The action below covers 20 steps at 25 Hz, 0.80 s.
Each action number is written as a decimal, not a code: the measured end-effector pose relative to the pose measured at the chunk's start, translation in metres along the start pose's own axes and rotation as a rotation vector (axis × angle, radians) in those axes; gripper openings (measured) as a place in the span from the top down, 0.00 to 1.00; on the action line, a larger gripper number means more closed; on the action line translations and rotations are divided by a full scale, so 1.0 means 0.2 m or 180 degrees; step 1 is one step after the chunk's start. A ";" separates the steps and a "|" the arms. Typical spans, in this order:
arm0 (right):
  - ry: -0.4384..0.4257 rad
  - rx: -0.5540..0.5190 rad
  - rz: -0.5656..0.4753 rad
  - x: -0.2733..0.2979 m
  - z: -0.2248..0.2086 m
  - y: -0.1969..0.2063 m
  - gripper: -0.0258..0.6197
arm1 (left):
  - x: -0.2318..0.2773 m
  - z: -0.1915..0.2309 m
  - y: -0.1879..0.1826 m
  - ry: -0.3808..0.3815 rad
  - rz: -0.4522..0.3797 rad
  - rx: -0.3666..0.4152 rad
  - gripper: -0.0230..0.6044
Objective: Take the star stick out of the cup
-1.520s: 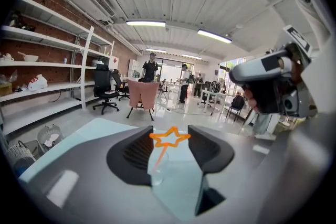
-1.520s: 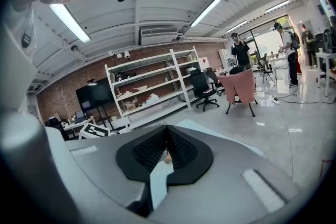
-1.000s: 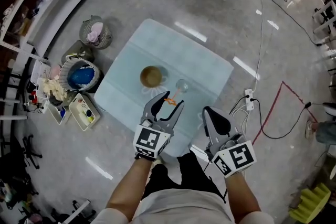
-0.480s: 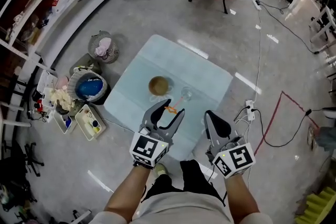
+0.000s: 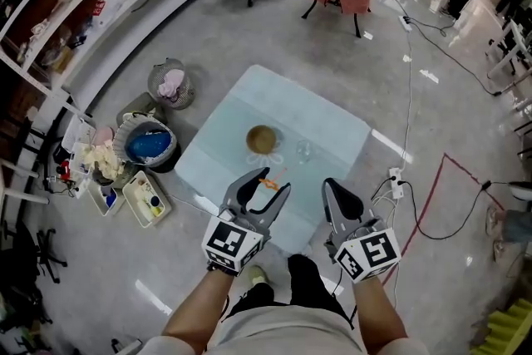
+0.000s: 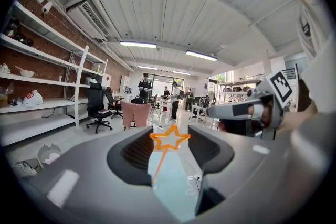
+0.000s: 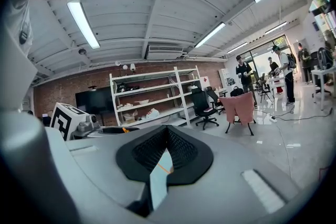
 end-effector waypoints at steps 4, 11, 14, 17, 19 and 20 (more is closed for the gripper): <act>0.0039 -0.0033 -0.0030 -0.03 0.09 0.01 0.94 | -0.12 0.00 0.00 0.0011 -0.0016 0.0018 0.63; 0.0094 -0.0107 -0.0093 -0.08 0.26 -0.02 0.94 | -0.32 -0.02 -0.07 0.0084 -0.0089 0.0040 0.63; 0.0098 -0.0175 -0.0097 -0.11 0.35 -0.04 0.94 | -0.41 -0.03 -0.08 0.0088 -0.0084 0.0042 0.63; 0.0101 -0.0204 -0.0122 -0.13 0.42 -0.04 0.94 | -0.49 -0.04 -0.10 0.0123 -0.0111 0.0047 0.63; 0.0104 -0.0211 -0.0133 -0.14 0.47 -0.04 0.94 | -0.54 -0.03 -0.10 0.0122 -0.0115 0.0038 0.63; 0.0103 -0.0215 -0.0136 -0.15 0.49 -0.04 0.94 | -0.56 -0.04 -0.10 0.0117 -0.0116 0.0025 0.63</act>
Point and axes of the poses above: the fingertips, and each gripper's own axes: x forward along the fingers, z to its left, y out of its underside, the point moved 8 cm from there along -x, backward along the fingers, and after that the axes turned 1 degree about z, right-handed, at the moved point
